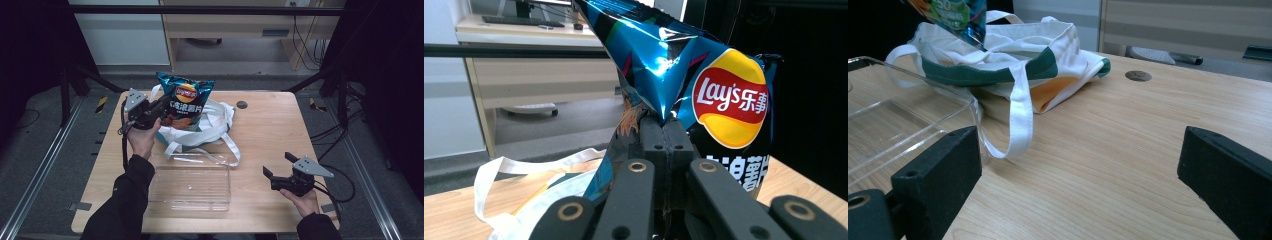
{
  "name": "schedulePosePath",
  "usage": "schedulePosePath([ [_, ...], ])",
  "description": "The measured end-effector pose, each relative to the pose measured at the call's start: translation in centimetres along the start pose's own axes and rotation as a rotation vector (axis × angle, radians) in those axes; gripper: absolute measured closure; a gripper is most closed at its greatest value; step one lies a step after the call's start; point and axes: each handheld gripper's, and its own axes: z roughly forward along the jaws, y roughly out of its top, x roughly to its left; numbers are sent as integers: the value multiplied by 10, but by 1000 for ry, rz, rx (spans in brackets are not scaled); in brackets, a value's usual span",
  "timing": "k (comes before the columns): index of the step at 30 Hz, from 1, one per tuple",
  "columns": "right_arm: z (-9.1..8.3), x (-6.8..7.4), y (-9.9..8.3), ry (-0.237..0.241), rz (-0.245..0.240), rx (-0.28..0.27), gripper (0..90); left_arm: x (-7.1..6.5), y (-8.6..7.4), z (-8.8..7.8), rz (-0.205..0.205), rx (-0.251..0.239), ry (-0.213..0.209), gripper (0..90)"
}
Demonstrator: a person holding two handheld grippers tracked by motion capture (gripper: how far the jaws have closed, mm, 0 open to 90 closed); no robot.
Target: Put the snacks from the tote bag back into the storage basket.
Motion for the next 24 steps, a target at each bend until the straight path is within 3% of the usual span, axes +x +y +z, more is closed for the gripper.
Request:
schedulePosePath([
  [9,1,-3,-1,-11,-6,7,42,-12,6,-27,-4,-42,-17,900],
  [24,0,-4,-1,-18,-8,11,44,-31,10,-54,-7,-72,-23,900],
])
